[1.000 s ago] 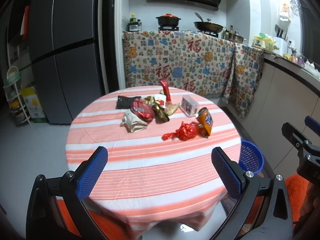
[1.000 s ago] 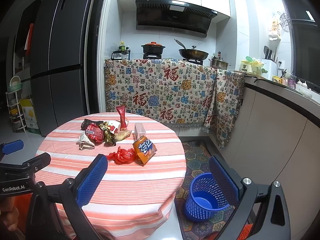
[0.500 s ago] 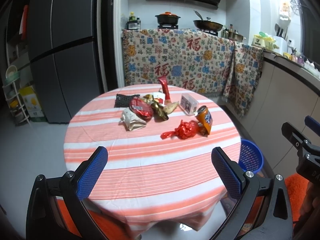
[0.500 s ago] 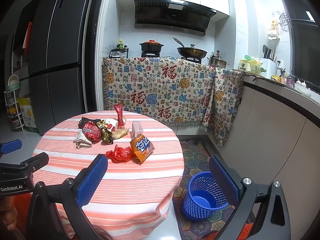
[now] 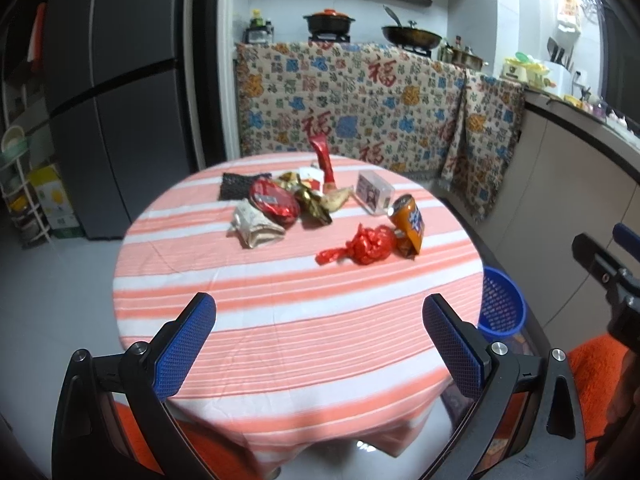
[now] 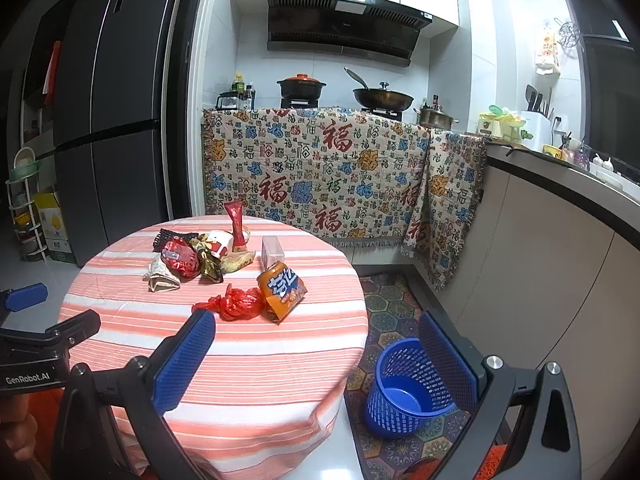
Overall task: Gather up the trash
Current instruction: 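Grasp the red plastic bag with the left tool while the right tool grasps the orange can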
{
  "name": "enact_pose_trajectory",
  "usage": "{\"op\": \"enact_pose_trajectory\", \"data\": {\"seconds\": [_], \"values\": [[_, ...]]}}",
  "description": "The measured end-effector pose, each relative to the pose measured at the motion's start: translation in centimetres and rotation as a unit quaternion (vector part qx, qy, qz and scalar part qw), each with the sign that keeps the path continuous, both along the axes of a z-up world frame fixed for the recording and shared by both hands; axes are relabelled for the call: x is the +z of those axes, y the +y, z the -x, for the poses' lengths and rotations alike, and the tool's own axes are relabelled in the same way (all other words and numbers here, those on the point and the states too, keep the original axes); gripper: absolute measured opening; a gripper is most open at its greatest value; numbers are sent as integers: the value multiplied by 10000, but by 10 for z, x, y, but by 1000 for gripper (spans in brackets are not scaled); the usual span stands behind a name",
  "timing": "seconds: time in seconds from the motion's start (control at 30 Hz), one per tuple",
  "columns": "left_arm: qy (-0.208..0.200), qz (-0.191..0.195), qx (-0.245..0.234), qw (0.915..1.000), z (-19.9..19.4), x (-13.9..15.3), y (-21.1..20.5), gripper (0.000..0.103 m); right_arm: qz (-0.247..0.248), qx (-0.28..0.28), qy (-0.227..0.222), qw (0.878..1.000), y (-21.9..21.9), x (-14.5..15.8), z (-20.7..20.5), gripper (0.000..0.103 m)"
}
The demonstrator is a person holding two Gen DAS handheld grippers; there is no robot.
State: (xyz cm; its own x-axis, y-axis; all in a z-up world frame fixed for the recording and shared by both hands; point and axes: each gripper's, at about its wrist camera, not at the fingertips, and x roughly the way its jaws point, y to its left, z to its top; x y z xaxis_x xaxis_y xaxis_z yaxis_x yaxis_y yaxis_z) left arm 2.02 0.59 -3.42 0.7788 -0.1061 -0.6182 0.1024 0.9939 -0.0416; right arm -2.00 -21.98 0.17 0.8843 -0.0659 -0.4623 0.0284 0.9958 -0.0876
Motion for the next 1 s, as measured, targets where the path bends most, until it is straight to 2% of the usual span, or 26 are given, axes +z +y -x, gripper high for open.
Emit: {"op": "enact_pose_trajectory", "data": {"seconds": [0.17, 0.37, 0.57, 0.67, 0.87, 1.0], "values": [[215, 75, -527, 9983, -20, -17, -5, 103, -15, 28, 100, 9999, -2, -9, -8, 103], [501, -1, -1204, 9915, -67, -38, -23, 103, -42, 95, 373, 9992, -10, -35, -37, 103], [645, -253, -1984, 9777, -135, -64, -46, 102, -133, 13, 896, 9959, -29, -79, -74, 103], [752, -348, -2181, 9724, -164, -81, -55, 102, -217, -44, 1131, 9933, -38, -98, -81, 103], [908, -450, -2617, 9598, -205, -108, -71, 102, -212, 19, 1378, 9902, -43, -117, -90, 103], [888, -306, -2855, 9538, -217, -113, -74, 98, -130, 110, 1434, 9895, -42, -121, -97, 103]]}}
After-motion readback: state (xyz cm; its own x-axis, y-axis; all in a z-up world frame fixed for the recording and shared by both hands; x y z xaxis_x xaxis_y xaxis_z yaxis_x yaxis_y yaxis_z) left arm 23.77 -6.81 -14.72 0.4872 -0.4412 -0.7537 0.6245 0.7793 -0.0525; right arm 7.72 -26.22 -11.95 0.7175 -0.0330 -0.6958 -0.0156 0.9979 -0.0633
